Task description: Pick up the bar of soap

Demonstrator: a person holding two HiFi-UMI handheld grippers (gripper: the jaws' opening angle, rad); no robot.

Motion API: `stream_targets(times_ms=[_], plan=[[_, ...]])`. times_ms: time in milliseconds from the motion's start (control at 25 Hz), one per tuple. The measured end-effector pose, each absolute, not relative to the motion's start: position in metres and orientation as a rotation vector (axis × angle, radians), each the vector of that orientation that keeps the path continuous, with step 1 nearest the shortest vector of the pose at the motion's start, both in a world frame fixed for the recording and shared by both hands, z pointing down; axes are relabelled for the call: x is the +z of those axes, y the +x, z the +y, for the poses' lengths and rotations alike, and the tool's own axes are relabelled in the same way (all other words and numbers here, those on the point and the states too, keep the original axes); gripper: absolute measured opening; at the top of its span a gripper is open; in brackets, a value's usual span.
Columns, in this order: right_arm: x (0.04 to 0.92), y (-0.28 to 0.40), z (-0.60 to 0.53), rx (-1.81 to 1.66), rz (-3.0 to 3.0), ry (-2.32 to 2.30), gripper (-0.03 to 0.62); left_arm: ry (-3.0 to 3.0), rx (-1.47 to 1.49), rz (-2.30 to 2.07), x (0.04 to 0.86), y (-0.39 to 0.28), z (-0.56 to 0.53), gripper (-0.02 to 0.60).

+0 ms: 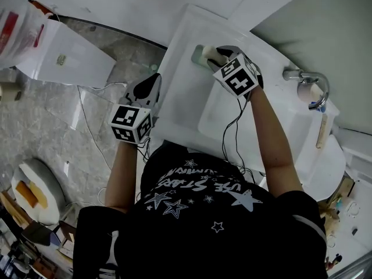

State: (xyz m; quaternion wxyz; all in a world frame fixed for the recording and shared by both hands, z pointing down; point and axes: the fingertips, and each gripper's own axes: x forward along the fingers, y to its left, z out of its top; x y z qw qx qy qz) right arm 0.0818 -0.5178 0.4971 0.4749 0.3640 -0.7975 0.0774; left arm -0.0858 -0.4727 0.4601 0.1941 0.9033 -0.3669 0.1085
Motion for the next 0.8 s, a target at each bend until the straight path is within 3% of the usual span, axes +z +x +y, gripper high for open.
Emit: stream_targets(times_ms=[800], plan=[[0.409,0.118,-0.403,0.203,-2.308,1.308,0.184,2.59,0.242,-1.169,0.414,-0.063,-0.363,0.011]])
